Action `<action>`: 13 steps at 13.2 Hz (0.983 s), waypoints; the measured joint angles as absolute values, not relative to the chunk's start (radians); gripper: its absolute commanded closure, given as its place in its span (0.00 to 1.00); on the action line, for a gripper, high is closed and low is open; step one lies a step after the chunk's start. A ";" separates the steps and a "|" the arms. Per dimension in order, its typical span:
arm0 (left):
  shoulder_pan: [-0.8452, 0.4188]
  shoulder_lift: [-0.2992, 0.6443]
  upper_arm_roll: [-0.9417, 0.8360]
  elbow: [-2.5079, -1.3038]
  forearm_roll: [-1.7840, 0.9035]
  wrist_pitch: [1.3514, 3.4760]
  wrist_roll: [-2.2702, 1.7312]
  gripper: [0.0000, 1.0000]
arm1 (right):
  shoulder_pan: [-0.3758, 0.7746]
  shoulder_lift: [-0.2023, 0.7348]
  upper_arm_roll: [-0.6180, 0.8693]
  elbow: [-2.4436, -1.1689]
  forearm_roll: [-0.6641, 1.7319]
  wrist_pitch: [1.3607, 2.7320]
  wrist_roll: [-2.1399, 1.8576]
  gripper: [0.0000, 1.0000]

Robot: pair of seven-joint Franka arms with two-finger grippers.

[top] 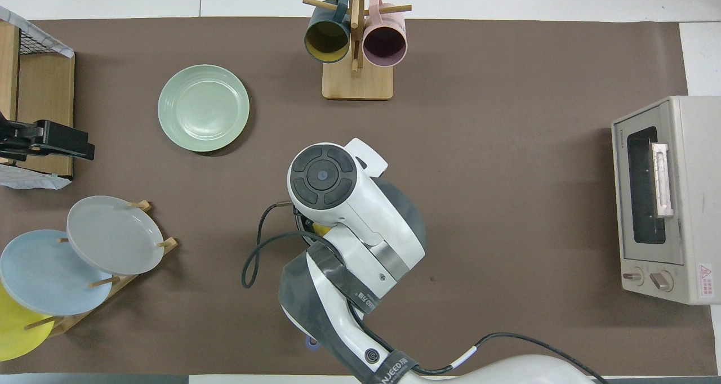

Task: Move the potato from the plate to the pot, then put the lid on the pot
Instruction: 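Lower the glass lid onto the pot with the right gripper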

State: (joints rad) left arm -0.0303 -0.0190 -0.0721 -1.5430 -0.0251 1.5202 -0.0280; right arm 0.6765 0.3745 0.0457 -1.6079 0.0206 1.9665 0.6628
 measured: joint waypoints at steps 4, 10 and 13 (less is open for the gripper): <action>-0.030 -0.020 -0.072 -1.543 -0.025 1.520 -0.027 0.00 | 0.678 0.374 0.047 -1.615 0.019 1.986 0.663 1.00; -0.030 -0.021 -0.073 -1.546 -0.025 1.519 -0.027 0.00 | 0.693 0.371 0.046 -1.627 0.000 1.992 0.662 1.00; -0.030 -0.024 -0.075 -1.551 -0.025 1.515 -0.027 0.00 | 0.692 0.370 0.046 -1.628 0.000 1.995 0.662 0.48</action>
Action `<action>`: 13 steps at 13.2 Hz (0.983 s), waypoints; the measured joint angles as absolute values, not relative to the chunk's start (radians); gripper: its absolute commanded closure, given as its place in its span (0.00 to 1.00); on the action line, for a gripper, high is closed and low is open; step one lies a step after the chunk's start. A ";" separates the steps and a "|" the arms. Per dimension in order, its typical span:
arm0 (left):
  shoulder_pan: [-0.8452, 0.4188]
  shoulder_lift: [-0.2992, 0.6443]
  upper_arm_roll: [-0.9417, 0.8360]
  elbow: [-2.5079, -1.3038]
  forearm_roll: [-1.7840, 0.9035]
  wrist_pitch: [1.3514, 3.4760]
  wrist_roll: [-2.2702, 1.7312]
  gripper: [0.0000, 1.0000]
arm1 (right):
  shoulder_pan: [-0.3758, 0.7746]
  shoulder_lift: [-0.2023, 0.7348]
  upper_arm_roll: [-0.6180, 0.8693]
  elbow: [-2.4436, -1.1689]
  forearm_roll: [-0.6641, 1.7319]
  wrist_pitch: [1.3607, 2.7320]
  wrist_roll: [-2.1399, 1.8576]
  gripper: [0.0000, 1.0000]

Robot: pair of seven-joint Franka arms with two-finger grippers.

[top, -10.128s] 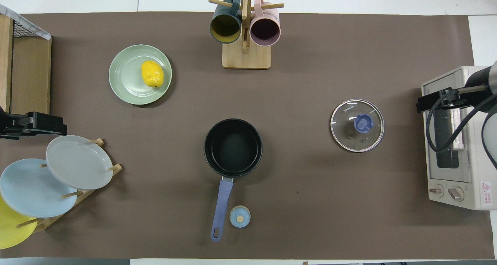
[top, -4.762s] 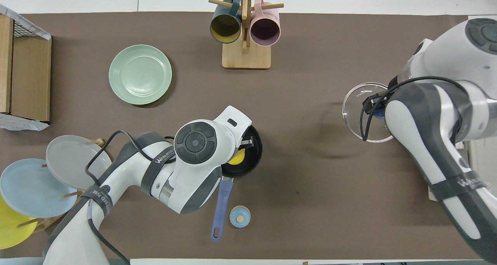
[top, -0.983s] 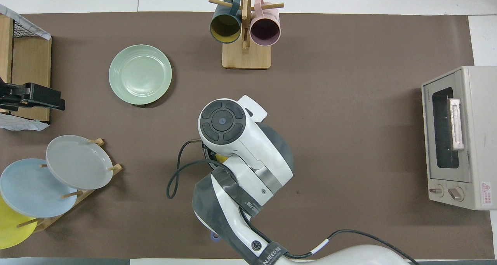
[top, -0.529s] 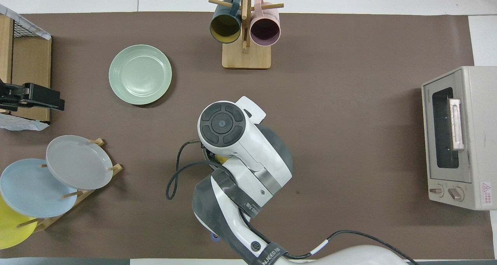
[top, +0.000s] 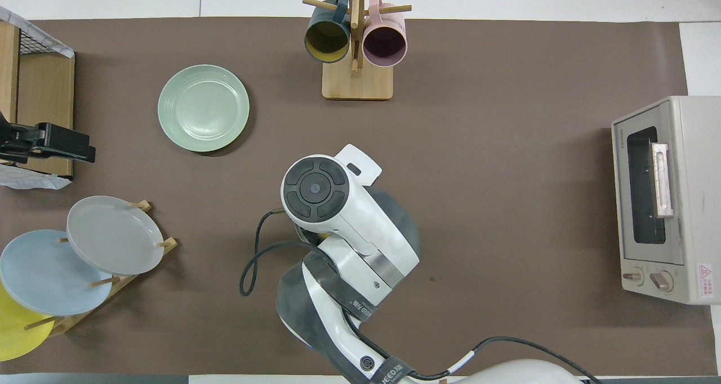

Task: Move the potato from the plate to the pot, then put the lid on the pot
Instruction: 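Lower the glass lid onto the pot with the right gripper, then open the right gripper and withdraw it from the lid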

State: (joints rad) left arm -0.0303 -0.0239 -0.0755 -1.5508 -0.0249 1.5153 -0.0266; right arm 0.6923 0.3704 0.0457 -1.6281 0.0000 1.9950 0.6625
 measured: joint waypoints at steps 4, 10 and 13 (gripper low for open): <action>-0.030 -0.026 -0.077 -1.554 -0.025 1.512 -0.027 0.00 | 0.692 0.369 0.045 -1.630 0.000 1.999 0.662 0.00; -0.030 -0.031 -0.077 -1.564 -0.025 1.512 -0.027 0.00 | 0.642 0.314 0.037 -1.595 -0.001 1.968 0.661 0.00; -0.030 -0.031 -0.077 -1.566 -0.025 1.512 -0.027 0.00 | 0.580 0.269 0.030 -1.570 -0.005 1.916 0.602 0.00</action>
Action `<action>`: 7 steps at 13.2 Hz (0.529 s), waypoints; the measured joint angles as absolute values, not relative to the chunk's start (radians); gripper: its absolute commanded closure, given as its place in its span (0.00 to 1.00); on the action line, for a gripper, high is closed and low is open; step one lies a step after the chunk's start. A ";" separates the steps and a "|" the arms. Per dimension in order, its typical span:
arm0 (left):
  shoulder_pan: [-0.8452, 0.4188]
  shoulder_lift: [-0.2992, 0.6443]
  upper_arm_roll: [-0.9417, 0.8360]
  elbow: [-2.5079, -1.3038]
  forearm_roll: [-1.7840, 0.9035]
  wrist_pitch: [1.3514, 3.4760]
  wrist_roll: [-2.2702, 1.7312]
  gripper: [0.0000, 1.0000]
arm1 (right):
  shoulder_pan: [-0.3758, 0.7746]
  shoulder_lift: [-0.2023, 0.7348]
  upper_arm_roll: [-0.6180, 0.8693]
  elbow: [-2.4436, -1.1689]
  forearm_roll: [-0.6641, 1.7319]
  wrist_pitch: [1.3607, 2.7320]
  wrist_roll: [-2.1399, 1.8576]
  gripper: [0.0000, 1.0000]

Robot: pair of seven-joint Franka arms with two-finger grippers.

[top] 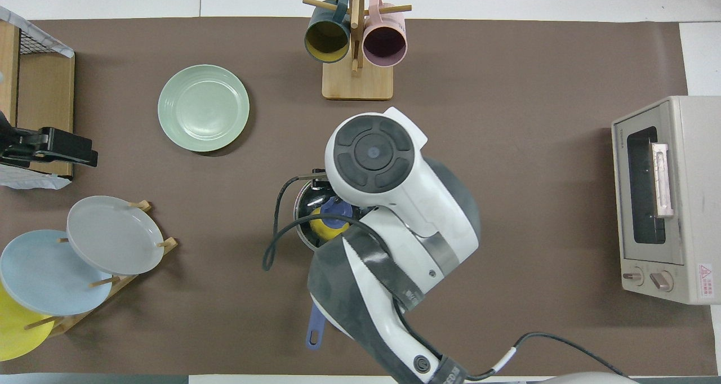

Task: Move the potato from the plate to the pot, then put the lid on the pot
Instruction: 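Open the right gripper and withdraw it from the lid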

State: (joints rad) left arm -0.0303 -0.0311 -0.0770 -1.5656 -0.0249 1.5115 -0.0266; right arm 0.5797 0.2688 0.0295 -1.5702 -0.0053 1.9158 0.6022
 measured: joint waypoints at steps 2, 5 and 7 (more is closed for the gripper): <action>-0.030 -0.032 -0.077 -1.571 -0.025 1.512 -0.027 0.00 | 0.482 0.213 0.026 -1.556 -0.006 1.847 0.475 0.00; -0.030 -0.036 -0.077 -1.581 -0.025 1.512 -0.027 0.00 | 0.286 0.091 0.019 -1.545 -0.007 1.694 0.266 0.00; -0.030 -0.040 -0.077 -1.584 -0.025 1.512 -0.027 0.00 | 0.155 0.048 0.016 -1.551 -0.014 1.590 0.085 0.00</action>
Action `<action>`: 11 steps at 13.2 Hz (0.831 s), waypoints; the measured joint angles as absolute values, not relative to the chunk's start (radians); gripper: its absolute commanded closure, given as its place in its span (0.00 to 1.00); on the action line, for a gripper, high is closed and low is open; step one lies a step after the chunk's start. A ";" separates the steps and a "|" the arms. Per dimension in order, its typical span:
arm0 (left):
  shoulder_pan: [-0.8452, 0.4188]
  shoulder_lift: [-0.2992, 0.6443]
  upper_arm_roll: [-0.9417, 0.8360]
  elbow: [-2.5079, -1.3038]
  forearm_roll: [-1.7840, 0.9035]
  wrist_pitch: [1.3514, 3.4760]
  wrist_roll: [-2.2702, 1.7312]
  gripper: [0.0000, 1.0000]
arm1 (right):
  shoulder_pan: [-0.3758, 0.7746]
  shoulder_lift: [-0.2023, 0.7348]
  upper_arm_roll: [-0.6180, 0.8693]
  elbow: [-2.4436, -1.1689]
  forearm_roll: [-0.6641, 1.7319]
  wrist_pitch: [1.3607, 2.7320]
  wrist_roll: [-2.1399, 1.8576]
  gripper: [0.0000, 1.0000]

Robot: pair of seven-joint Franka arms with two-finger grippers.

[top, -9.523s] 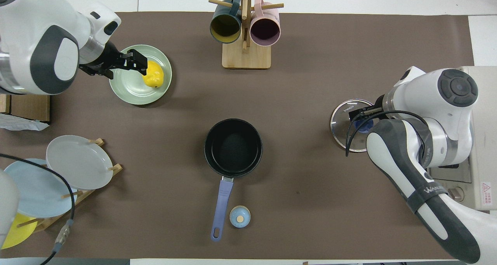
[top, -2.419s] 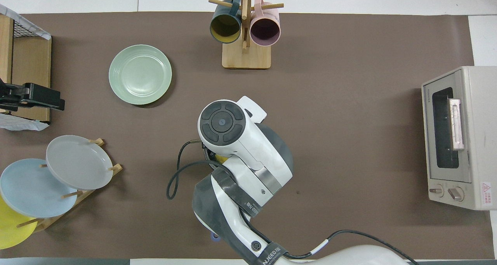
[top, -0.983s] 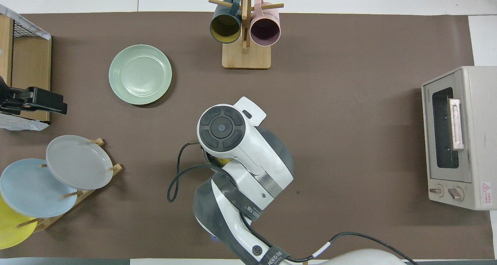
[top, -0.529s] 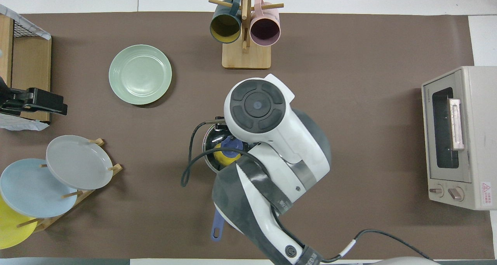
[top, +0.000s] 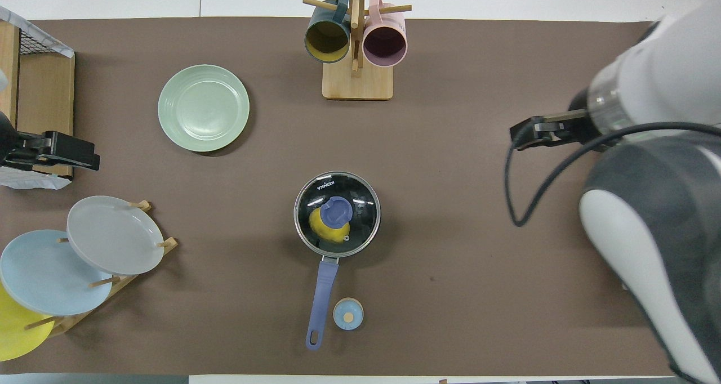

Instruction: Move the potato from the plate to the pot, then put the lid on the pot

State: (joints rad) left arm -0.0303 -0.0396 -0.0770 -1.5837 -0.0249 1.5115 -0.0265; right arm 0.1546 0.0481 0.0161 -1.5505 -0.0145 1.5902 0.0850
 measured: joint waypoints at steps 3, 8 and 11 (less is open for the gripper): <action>-0.030 -0.042 -0.077 -1.585 -0.025 1.512 -0.027 0.00 | 0.035 0.037 0.015 -1.572 -0.029 1.546 -0.031 0.00; -0.030 -0.042 -0.076 -1.585 -0.025 1.512 -0.027 0.00 | 0.026 0.035 0.022 -1.587 -0.051 1.547 -0.035 0.00; -0.030 -0.042 -0.076 -1.585 -0.025 1.512 -0.027 0.00 | 0.024 0.033 0.021 -1.583 -0.079 1.547 -0.035 0.00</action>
